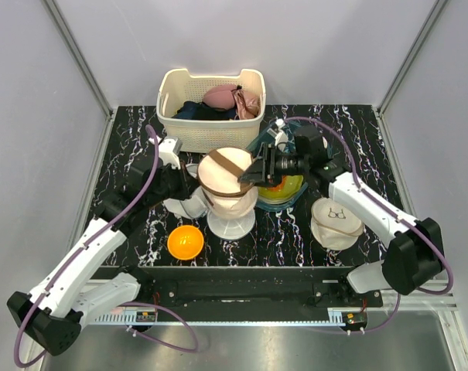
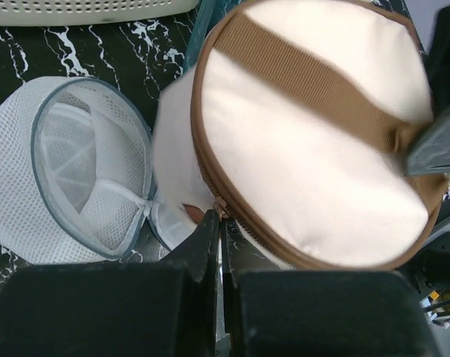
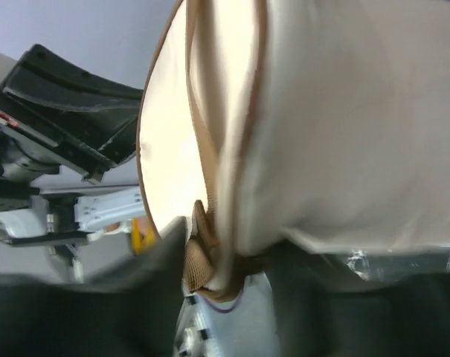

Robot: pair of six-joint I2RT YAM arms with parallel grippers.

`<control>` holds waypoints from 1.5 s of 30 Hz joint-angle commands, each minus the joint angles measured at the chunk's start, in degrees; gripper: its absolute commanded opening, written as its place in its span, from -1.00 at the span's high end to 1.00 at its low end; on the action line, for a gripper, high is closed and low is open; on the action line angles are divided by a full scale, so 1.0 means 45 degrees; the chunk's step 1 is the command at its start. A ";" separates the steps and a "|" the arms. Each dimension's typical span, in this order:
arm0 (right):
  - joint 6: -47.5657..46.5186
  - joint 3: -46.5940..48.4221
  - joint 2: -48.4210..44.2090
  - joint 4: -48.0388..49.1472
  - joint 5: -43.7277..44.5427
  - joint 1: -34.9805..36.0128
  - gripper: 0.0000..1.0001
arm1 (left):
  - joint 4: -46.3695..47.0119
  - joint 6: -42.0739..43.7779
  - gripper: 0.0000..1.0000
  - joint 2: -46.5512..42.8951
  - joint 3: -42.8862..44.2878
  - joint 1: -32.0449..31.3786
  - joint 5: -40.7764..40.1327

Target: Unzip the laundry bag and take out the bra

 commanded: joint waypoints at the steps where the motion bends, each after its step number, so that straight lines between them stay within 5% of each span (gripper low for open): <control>1: -0.0726 0.1306 -0.0132 -0.1772 0.1386 -0.0196 -0.38 | 0.1452 -0.0553 1.00 -0.0053 -0.0006 0.0025 0.0078; 3: -0.0472 0.1287 -0.0715 -0.2143 0.2338 -0.0177 -0.62 | 0.1451 -0.1179 1.00 0.0025 -0.0161 -0.0014 -0.0371; 9: 0.1338 -0.0367 -0.3212 -0.3415 0.5290 -0.0196 -0.81 | 0.1783 -0.2860 1.00 0.0142 -0.0708 -0.1264 -0.1973; 15: 0.5111 -0.3006 -0.5247 -0.1250 0.5742 -0.0002 -0.99 | 0.1842 -0.3584 1.00 -0.0404 -0.1022 -0.1478 -0.2307; 30: 0.6560 -0.1487 -0.2459 0.1016 0.6934 0.1991 -0.98 | 0.1940 -0.4326 1.00 -0.0171 -0.0748 -0.3118 -0.2658; 33: 0.6736 -0.1448 -0.2067 0.1466 0.7189 0.2108 -0.80 | 0.2232 -0.4483 1.00 -0.0015 -0.0768 -0.3644 -0.2678; 39: 0.6600 -0.1369 -0.1695 0.1683 0.7696 0.2128 -0.10 | 0.2486 -0.4639 1.00 0.0630 -0.0533 -0.4544 -0.2970; 44: 0.6113 -0.1564 -0.2123 0.1156 0.8340 0.2147 1.00 | 0.2331 -0.4406 1.00 0.0242 -0.0417 -0.4604 -0.3145; 45: 0.5956 -0.1546 -0.2164 0.0923 0.8361 0.2089 1.00 | 0.2234 -0.4270 1.00 0.0163 -0.0377 -0.4604 -0.3204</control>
